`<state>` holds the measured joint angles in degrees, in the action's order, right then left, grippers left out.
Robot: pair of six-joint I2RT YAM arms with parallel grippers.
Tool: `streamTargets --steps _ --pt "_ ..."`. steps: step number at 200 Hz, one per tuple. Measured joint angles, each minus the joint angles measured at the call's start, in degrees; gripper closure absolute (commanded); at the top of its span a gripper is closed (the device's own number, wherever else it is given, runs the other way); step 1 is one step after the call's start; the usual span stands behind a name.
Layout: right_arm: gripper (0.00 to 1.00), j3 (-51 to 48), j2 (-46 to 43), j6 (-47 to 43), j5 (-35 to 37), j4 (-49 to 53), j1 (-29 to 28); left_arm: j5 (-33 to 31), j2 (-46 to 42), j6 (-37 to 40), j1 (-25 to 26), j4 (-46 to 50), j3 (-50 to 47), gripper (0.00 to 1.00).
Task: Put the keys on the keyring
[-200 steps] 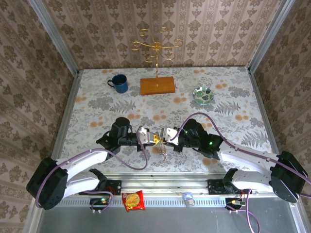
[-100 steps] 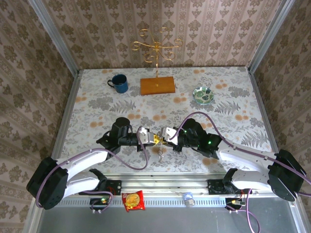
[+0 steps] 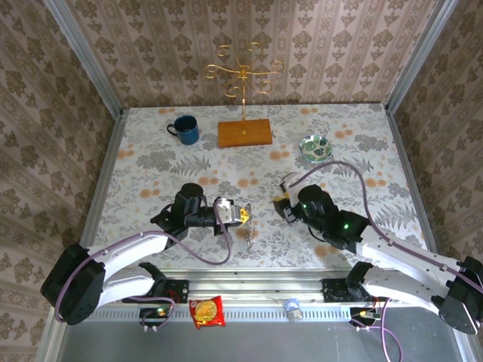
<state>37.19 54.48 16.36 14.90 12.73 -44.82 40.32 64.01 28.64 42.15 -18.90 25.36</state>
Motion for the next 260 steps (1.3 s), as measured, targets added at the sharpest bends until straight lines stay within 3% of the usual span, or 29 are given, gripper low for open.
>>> streamTargets --steps 30,68,86,120,183,260 --pt "0.68 2.0 1.3 22.4 2.9 19.1 6.8 -1.4 -0.4 -0.5 0.2 0.1 0.0 1.0" --pt "0.62 1.9 4.2 34.1 1.2 32.8 14.4 -2.4 -1.6 -1.7 0.3 0.2 0.0 1.0" --pt "0.57 1.4 5.2 35.9 0.1 34.4 17.0 -2.8 -1.8 -1.7 0.7 0.2 0.0 1.0" --pt "0.61 -1.4 8.5 36.8 -3.5 33.6 20.8 -3.1 -1.9 -1.7 1.3 0.2 0.0 1.0" --pt "0.59 -2.0 15.1 38.9 -8.4 29.4 21.0 -3.1 -1.9 -1.7 1.4 0.2 0.0 1.0" --pt "0.81 -1.7 19.0 39.7 -8.0 29.0 21.0 -3.1 -1.9 -1.7 1.8 0.3 0.0 1.0"
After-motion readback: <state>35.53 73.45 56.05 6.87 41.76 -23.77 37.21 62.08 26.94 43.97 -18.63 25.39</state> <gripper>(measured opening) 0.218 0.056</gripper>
